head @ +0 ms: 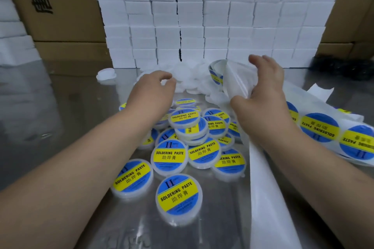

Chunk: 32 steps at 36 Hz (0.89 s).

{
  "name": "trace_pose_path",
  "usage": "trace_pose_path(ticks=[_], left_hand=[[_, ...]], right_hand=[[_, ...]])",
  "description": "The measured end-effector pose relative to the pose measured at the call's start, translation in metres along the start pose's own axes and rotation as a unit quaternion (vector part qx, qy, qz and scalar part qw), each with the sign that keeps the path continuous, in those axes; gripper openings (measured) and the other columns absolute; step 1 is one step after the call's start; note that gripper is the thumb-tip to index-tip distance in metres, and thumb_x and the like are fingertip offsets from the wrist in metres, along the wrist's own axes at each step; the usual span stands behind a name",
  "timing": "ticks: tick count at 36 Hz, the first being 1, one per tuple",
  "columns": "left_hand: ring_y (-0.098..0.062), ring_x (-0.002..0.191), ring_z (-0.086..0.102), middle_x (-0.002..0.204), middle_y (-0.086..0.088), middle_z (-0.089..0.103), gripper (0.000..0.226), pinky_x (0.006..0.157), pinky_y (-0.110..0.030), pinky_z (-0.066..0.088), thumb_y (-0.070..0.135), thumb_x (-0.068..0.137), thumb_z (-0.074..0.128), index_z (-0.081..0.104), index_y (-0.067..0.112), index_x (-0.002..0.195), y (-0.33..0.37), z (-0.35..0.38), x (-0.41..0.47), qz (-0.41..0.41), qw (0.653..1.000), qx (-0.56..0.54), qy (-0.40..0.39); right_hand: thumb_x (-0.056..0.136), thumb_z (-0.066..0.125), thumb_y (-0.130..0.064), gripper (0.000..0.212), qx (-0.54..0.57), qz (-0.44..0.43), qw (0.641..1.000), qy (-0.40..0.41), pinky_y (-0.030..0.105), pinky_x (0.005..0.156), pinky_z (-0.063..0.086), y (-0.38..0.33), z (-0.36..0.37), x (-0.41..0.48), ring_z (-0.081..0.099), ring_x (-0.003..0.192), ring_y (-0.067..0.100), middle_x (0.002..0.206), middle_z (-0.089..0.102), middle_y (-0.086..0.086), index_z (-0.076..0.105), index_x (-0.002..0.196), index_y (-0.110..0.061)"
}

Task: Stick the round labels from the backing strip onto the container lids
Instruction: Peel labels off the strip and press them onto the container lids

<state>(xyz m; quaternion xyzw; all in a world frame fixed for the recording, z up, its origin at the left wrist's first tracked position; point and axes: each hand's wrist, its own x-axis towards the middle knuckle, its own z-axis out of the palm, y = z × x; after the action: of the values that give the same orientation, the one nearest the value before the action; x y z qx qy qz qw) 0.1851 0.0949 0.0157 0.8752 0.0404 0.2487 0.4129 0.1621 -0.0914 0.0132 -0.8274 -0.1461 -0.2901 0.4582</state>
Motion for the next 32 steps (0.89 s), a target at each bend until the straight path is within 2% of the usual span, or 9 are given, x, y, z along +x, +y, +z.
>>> trace_pose_path(ticks=[8,11,14,17,19,21,24,29,32], left_hand=[[-0.009,0.049,0.049,0.115,0.004,0.06,0.035,0.039,-0.017,0.033,0.015,0.088,0.049,0.06,0.036,0.114,0.005,0.024,0.062,0.018,0.988,0.135,-0.077],[-0.02,0.092,0.058,0.139,-0.004,0.046,0.044,0.061,-0.02,0.044,0.013,0.09,0.048,0.051,0.033,0.129,0.001,0.042,0.082,0.054,0.963,0.213,-0.159],[-0.026,0.133,0.031,0.152,-0.006,0.023,0.056,0.102,-0.033,0.034,0.014,0.092,0.048,0.032,0.031,0.142,0.001,0.059,0.097,0.112,0.92,0.309,-0.214],[-0.027,0.138,0.024,0.154,-0.005,0.016,0.059,0.109,-0.038,0.027,0.026,0.094,0.05,0.023,0.03,0.146,0.003,0.077,0.103,0.142,0.883,0.362,-0.262],[-0.027,0.123,0.044,0.141,-0.006,0.041,0.045,0.101,-0.037,0.038,0.026,0.092,0.051,0.039,0.03,0.136,0.004,0.088,0.104,0.135,0.885,0.34,-0.288],[-0.02,0.091,0.056,0.107,-0.002,0.06,0.02,0.076,-0.031,0.047,0.027,0.09,0.054,0.051,0.041,0.103,0.005,0.095,0.101,0.126,0.905,0.298,-0.276],[-0.014,0.07,0.049,0.084,0.006,0.056,0.013,0.052,-0.022,0.032,0.031,0.086,0.055,0.056,0.044,0.087,0.007,0.096,0.101,0.169,0.902,0.333,-0.218],[-0.026,0.109,0.053,0.124,-0.005,0.056,0.03,0.073,-0.028,0.036,0.023,0.092,0.049,0.061,0.025,0.119,0.009,0.09,0.106,0.227,0.893,0.36,-0.149],[-0.03,0.1,0.054,0.108,-0.012,0.06,0.032,0.07,-0.03,0.038,0.029,0.094,0.042,0.064,0.009,0.105,0.016,0.081,0.106,0.234,0.904,0.347,-0.092]], right_hand=[[0.079,0.055,-0.011,0.061,0.051,0.189,0.98,-0.032,0.013,0.047,0.034,0.006,-0.004,0.008,0.048,0.067,0.001,0.095,0.056,-0.007,0.035,0.136,-0.018],[0.08,0.056,-0.012,0.051,0.053,0.207,0.976,-0.036,0.021,0.047,0.031,0.008,-0.001,0.01,0.047,0.062,0.001,0.08,0.052,-0.009,0.041,0.128,-0.02],[0.079,0.059,-0.014,0.046,0.071,0.222,0.972,-0.039,0.023,0.05,0.031,0.009,-0.001,0.01,0.048,0.065,0.005,0.085,0.054,-0.002,0.043,0.122,-0.023],[0.076,0.061,-0.015,0.046,0.071,0.23,0.969,-0.055,0.022,0.052,0.035,0.008,-0.002,0.009,0.051,0.068,0.008,0.088,0.056,-0.001,0.045,0.118,-0.023],[0.076,0.062,-0.014,0.025,0.058,0.224,0.97,-0.069,0.021,0.051,0.036,0.009,-0.002,0.008,0.05,0.064,0.009,0.078,0.054,-0.004,0.048,0.093,-0.025],[0.077,0.061,-0.013,0.022,0.04,0.209,0.973,-0.086,0.019,0.049,0.035,0.009,-0.002,0.007,0.05,0.061,0.01,0.072,0.052,-0.004,0.042,0.073,-0.024],[0.079,0.059,-0.014,0.033,0.023,0.206,0.97,-0.124,0.017,0.051,0.036,0.011,-0.002,0.006,0.054,0.072,0.009,0.09,0.057,-0.004,0.055,0.11,-0.025],[0.078,0.057,-0.009,0.028,0.025,0.184,0.971,-0.153,0.017,0.046,0.043,0.004,0.0,0.004,0.059,0.064,0.004,0.078,0.065,-0.01,0.061,0.097,-0.029],[0.076,0.056,-0.008,0.025,0.029,0.184,0.971,-0.147,0.02,0.051,0.044,0.004,-0.001,0.005,0.06,0.066,0.008,0.077,0.066,-0.006,0.064,0.095,-0.023]])
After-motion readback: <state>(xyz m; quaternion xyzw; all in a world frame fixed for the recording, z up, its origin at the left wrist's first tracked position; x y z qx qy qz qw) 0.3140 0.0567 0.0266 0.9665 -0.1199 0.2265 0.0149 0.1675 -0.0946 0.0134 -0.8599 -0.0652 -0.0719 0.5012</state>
